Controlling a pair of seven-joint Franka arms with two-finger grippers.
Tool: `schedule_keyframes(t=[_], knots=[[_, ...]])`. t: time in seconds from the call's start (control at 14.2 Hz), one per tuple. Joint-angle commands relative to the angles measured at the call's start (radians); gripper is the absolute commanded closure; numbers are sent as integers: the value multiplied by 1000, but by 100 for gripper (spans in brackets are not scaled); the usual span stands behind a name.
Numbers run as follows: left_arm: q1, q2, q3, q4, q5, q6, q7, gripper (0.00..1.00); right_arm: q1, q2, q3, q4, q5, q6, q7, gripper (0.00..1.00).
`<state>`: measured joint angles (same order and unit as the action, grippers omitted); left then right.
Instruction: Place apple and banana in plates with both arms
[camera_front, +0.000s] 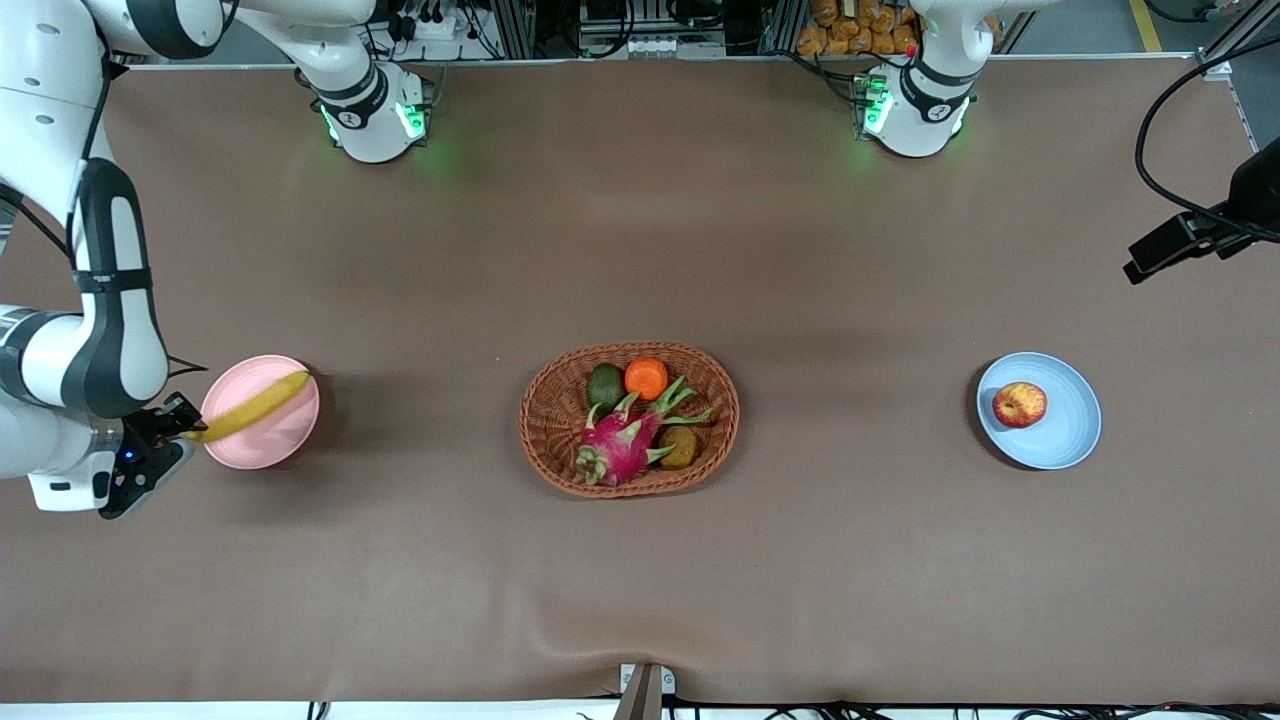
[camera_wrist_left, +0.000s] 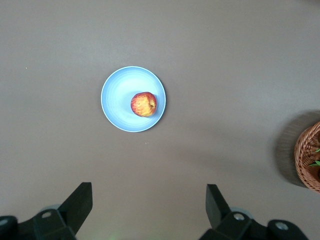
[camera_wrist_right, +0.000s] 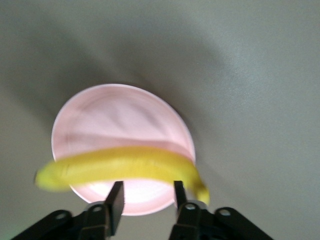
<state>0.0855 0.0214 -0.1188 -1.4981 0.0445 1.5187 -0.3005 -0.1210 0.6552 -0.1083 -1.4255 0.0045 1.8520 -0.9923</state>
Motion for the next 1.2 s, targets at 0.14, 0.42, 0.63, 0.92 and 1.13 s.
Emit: schedule_keyframes(t=[0.14, 0.42, 0.63, 0.92, 1.13], knots=[[2, -9, 2, -4, -2, -11, 21, 0, 0, -90, 24, 8, 45, -13, 6, 0], [2, -9, 2, -4, 0, -11, 21, 0, 33, -233, 24, 2, 51, -83, 107, 0], [3, -12, 2, -4, -2, -12, 23, 0, 76, -339, 24, -1, 48, -186, 285, 0], [5, -9, 4, 1, -3, -11, 95, 0, 174, -501, 22, -39, 37, -287, 622, 0], [5, -20, 4, -2, -6, -31, 162, 0, 182, -647, 24, -166, 37, -287, 777, 0]])
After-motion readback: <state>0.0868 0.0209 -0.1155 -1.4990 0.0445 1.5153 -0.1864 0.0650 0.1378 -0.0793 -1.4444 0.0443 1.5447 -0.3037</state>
